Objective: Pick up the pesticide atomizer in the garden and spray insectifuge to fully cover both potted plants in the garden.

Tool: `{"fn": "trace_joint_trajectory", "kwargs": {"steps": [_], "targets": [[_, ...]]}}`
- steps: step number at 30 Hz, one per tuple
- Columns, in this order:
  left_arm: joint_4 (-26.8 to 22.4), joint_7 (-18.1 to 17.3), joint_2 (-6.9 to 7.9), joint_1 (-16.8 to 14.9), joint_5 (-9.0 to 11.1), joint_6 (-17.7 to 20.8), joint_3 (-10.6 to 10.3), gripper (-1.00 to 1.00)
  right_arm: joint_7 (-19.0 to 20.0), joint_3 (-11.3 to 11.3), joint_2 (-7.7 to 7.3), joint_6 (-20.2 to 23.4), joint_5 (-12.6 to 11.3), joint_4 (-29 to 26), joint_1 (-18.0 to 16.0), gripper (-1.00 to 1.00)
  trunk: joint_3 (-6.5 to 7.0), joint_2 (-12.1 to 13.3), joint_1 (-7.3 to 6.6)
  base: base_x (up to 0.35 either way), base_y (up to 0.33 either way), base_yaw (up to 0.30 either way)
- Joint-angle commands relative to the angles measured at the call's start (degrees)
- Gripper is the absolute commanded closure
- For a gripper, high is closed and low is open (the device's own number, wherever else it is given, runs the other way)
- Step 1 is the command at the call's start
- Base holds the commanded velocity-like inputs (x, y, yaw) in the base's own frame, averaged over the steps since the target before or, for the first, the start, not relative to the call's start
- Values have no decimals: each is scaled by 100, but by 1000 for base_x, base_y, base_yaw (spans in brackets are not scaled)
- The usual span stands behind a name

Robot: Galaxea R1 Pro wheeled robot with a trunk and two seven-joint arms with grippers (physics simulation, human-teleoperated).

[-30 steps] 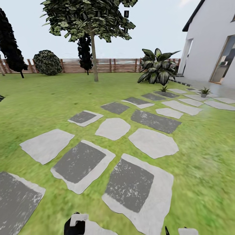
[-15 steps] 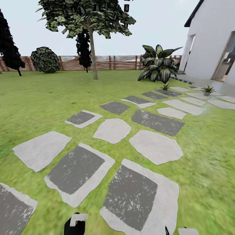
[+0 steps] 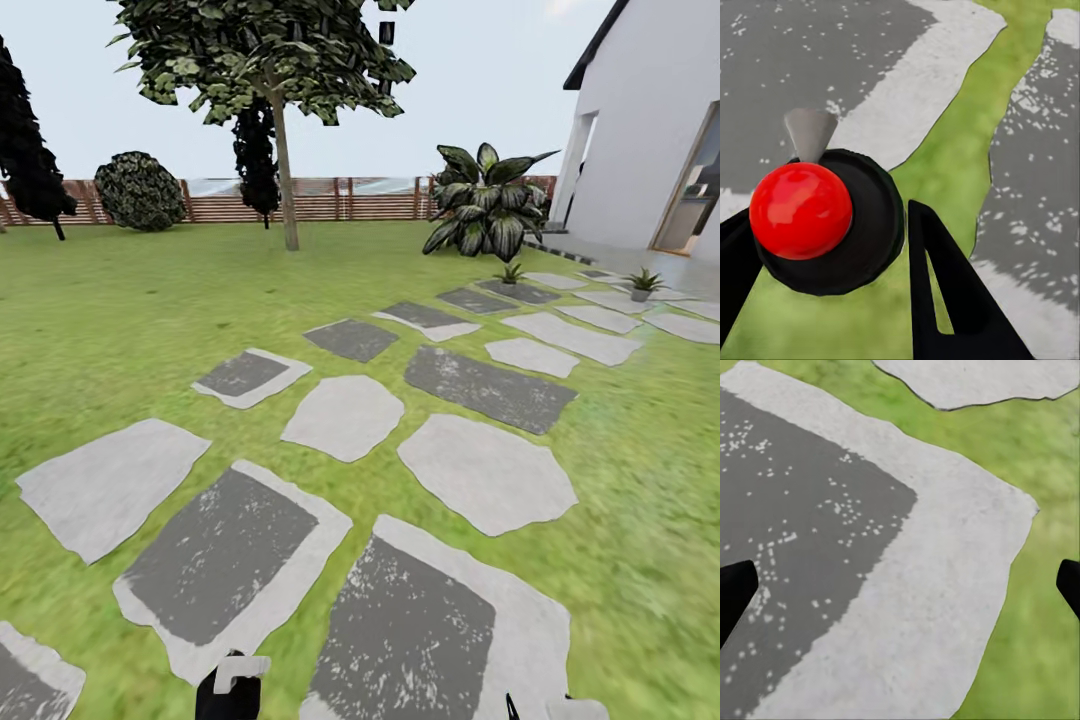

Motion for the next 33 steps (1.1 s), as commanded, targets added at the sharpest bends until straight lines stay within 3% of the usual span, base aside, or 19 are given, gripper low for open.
{"fn": "trace_joint_trajectory", "kwargs": {"steps": [1,33], "targets": [[4,19,1,-6,13,-19,-17,100,-24,-1,0,-14,25,3,-3,-100,-5,-2,2,335,0,0],[4,19,-2,-1,13,-19,-20,100,-15,-16,-8,-8,34,17,-3,-100,-5,-2,2,335,0,0]]}}
